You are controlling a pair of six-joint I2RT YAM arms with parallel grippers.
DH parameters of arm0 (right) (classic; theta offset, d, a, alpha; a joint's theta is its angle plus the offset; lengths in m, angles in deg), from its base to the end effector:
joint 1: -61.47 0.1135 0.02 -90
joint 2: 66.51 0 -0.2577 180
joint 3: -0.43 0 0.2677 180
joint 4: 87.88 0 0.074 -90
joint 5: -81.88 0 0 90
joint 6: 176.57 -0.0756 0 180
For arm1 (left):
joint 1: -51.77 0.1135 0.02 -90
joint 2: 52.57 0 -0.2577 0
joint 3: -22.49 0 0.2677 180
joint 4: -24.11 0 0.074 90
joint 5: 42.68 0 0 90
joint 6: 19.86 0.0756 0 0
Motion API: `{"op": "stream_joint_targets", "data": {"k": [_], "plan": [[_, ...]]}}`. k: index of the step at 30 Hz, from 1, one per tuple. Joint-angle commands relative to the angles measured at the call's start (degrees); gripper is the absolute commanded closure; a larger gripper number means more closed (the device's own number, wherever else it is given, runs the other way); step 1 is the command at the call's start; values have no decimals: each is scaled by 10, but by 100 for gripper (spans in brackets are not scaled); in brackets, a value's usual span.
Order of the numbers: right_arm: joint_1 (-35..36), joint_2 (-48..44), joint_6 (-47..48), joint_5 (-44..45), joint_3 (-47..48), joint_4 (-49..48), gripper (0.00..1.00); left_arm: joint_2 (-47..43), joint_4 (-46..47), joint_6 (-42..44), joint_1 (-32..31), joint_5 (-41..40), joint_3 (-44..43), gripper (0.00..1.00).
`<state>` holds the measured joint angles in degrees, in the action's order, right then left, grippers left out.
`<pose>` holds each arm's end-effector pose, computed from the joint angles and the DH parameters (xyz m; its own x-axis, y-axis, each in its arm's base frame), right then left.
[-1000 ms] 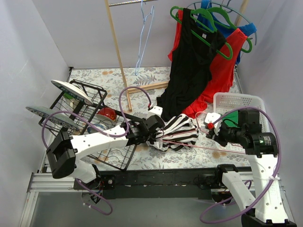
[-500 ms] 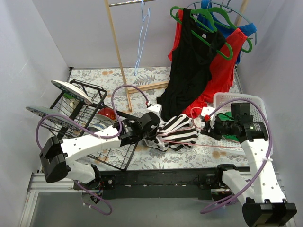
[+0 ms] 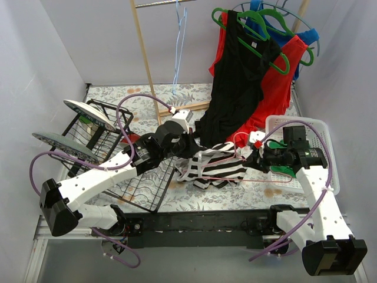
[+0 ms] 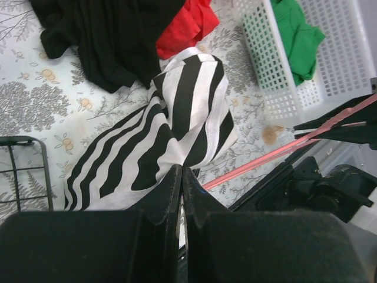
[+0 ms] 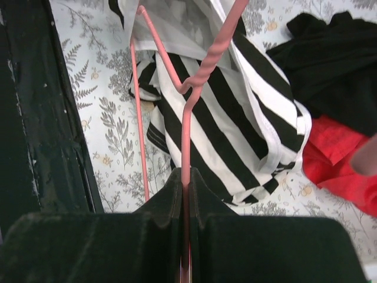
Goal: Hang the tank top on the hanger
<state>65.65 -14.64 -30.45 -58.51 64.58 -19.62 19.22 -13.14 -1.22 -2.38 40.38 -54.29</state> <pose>0.1861 0.0720 0.2719 -0.0653 -0.5355 -0.8420 -0.9518 0.2868 -0.1085 0.2020 -0.2639 0.3020 -0.8056 -0.4911 -0.3314 -0.0582 0.6222 -0.7807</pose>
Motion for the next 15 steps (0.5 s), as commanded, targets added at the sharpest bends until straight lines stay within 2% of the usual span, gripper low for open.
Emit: {"op": "stream_joint_targets", "data": {"k": [1,9,13,15], "plan": [[-1,9,-8,-70,18,-54,99,-10,20,10,9,61,-28,100],[-1,37,-44,-80,44,-114,99,-21,5,19,19,68,-31,100],[-2,71,-33,-172,48,-108,99,-18,11,23,24,96,-43,100],[-1,91,5,-195,64,-67,99,-10,7,28,24,96,-51,100]]}}
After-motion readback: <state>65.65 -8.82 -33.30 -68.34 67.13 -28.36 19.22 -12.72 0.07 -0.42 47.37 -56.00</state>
